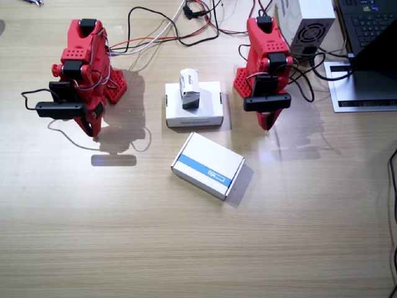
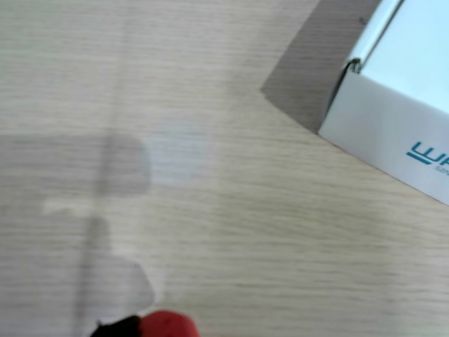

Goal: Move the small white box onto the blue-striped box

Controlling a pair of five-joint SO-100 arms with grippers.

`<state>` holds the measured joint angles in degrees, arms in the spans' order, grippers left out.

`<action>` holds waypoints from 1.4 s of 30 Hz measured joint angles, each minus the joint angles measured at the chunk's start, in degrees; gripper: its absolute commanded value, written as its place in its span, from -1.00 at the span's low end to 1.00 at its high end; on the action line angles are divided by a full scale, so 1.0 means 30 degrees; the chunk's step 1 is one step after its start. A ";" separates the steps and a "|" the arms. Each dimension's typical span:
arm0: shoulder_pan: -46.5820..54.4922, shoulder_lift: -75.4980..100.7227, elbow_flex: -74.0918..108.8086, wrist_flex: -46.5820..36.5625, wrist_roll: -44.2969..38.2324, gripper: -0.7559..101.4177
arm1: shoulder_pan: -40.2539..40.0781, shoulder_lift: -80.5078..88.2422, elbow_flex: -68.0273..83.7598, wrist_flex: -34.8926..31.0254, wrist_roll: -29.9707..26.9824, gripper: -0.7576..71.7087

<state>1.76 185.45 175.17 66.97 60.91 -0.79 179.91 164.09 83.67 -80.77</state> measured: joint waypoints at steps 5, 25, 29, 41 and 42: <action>0.0000 -0.0029 0.0000 0.0352 0.3809 -0.99 | 0.0820 0.0000 0.0000 0.0088 -0.1904 -0.97; 0.6357 -0.1348 -1.0195 0.4160 -0.1553 -0.62 | 0.1025 0.0000 0.0000 0.0088 -0.2021 -0.97; 0.7764 -0.2373 -1.4121 0.3105 -0.5215 -0.44 | 0.1025 0.0000 0.0000 0.0088 -0.2021 -0.97; 1.9160 -2.1094 -2.6191 0.8496 -1.7725 -0.04 | 0.1084 0.0000 0.0000 0.0088 -0.2285 -0.97; 1.9863 -2.2207 -2.6221 0.8701 -1.8193 -0.04 | 0.1084 0.0000 0.0000 0.0088 -0.2490 -0.97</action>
<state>61.35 118.83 96.50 93.08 6.33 2.46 179.91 164.09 83.94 -88.24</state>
